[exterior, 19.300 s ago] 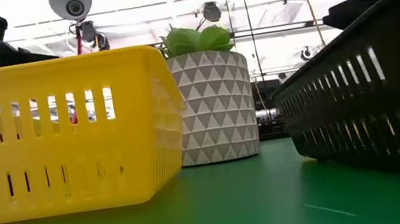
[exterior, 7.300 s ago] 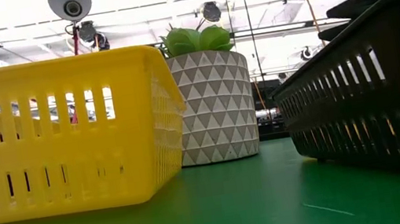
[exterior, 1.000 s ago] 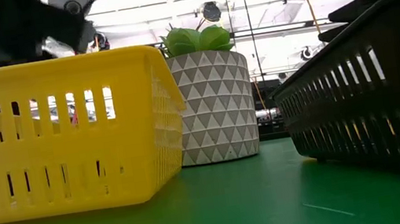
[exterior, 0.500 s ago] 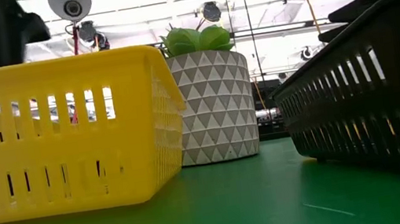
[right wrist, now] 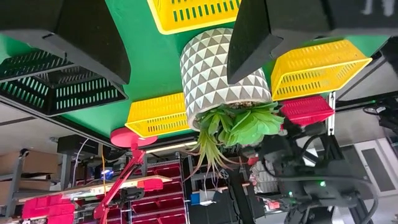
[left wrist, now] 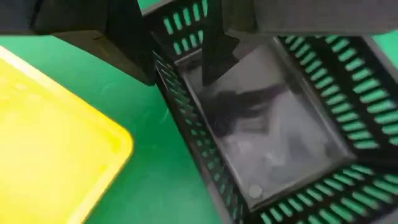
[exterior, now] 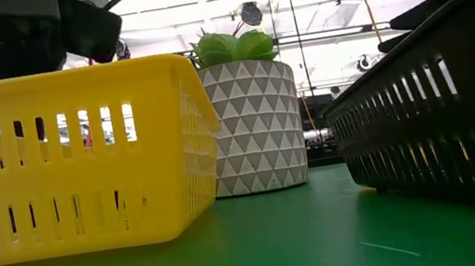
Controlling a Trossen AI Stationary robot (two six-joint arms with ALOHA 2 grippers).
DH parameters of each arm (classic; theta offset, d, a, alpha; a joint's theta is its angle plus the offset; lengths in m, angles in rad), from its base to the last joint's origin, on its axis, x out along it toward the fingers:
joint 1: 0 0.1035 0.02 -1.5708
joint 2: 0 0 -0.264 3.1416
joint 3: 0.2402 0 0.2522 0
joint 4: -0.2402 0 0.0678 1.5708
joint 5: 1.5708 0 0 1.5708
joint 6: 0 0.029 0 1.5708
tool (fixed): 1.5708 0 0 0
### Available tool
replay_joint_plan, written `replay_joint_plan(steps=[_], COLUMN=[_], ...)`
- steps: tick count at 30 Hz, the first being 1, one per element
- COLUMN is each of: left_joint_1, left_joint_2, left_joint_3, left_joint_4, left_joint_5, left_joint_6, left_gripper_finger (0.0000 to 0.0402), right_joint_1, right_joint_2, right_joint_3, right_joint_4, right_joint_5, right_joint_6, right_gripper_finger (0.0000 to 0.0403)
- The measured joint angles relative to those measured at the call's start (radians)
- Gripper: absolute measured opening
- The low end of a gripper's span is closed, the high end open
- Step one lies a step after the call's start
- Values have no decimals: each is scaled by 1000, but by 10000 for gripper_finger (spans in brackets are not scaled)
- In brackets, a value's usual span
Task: Stack baskets by color
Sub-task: Stack the middle black bin on top of the bottom black bin
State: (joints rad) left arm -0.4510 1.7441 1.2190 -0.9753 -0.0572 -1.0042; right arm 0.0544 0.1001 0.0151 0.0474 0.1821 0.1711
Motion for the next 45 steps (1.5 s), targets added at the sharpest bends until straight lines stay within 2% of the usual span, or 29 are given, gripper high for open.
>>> replay_joint_plan(steps=[15, 25, 28, 40, 43, 45], left_joint_1=[-2, -2, -2, 1, 9, 19], left_joint_2=[-11, -9, -10, -10, -10, -10], left_joint_3=[8, 10, 8, -169, -183, -183], left_joint_4=[-1, -18, -17, 93, 79, 45], left_joint_5=[56, 29, -6, 1, -9, -13], left_joint_6=[-29, -53, -70, -96, -67, -43], left_gripper_finger=[131, 131, 131, 130, 106, 66], right_joint_1=[0, 0, 0, 0, 0, 0], right_joint_2=[8, 8, 8, 8, 8, 8], right_joint_3=[0, 0, 0, 0, 0, 0], right_joint_4=[2, 2, 2, 1, 1, 1], right_joint_5=[0, 0, 0, 0, 2, 2], right_joint_6=[0, 0, 0, 0, 0, 0], right_gripper_finger=[263, 263, 263, 263, 263, 263])
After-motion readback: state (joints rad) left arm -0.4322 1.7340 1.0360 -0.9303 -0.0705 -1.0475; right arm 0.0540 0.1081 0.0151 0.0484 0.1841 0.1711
